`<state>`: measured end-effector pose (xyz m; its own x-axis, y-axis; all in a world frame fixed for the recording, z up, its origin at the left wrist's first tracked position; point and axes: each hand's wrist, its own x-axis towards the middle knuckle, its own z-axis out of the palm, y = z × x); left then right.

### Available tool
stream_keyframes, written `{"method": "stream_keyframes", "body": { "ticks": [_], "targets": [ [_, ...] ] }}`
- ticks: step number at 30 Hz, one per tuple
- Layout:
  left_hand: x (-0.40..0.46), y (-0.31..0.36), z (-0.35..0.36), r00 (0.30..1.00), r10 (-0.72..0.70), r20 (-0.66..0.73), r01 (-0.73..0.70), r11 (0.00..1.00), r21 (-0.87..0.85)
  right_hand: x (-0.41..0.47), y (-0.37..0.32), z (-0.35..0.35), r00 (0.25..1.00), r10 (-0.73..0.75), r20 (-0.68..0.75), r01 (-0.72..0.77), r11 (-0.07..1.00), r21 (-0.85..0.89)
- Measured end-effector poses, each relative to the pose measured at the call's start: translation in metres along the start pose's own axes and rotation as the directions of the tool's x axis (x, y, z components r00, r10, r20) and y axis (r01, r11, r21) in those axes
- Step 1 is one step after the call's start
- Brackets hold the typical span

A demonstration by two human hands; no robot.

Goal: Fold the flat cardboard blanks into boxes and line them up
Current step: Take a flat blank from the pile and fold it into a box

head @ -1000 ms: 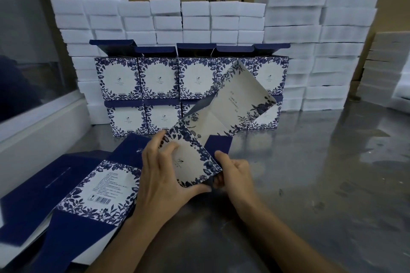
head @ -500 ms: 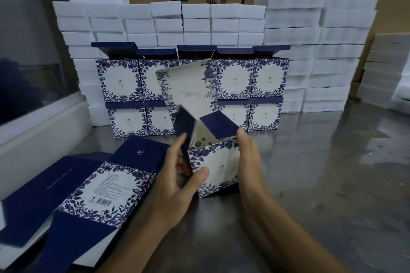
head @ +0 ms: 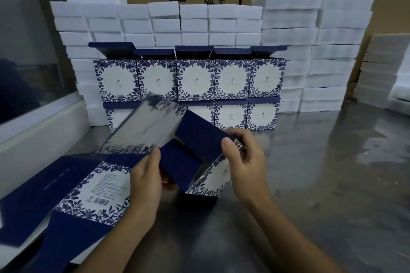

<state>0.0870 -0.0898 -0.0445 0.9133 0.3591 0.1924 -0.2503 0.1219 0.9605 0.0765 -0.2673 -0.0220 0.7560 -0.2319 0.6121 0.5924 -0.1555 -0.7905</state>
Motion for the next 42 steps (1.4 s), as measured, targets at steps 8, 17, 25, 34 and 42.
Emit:
{"method": "stream_keyframes", "body": {
  "ticks": [8, 17, 25, 34, 42],
  "targets": [
    [0.003, -0.007, 0.001, 0.999, -0.048, 0.001, 0.048, 0.999, 0.003, 0.0, 0.003, 0.002, 0.999, -0.031, -0.024, 0.029, 0.995, -0.091],
    [-0.009, -0.005, 0.009, 0.997, -0.029, 0.071, 0.018, 0.988, 0.151, 0.0, 0.002, 0.003, 0.994, -0.105, -0.037, 0.092, 0.965, -0.246],
    [-0.018, 0.002, 0.011, 0.97, -0.007, 0.242, -0.032, 0.987, 0.157, 0.001, -0.002, -0.001, 0.996, -0.05, -0.068, 0.028, 0.957, -0.289],
    [-0.013, 0.0, 0.007, 0.985, -0.048, 0.165, 0.037, 0.997, 0.07, 0.003, 0.001, -0.004, 0.998, -0.042, -0.055, 0.023, 0.951, -0.309],
    [-0.014, 0.003, 0.007, 0.944, 0.001, 0.33, 0.015, 0.999, -0.044, 0.011, 0.012, -0.01, 0.982, 0.159, -0.101, -0.166, 0.984, -0.07]
  ]
}}
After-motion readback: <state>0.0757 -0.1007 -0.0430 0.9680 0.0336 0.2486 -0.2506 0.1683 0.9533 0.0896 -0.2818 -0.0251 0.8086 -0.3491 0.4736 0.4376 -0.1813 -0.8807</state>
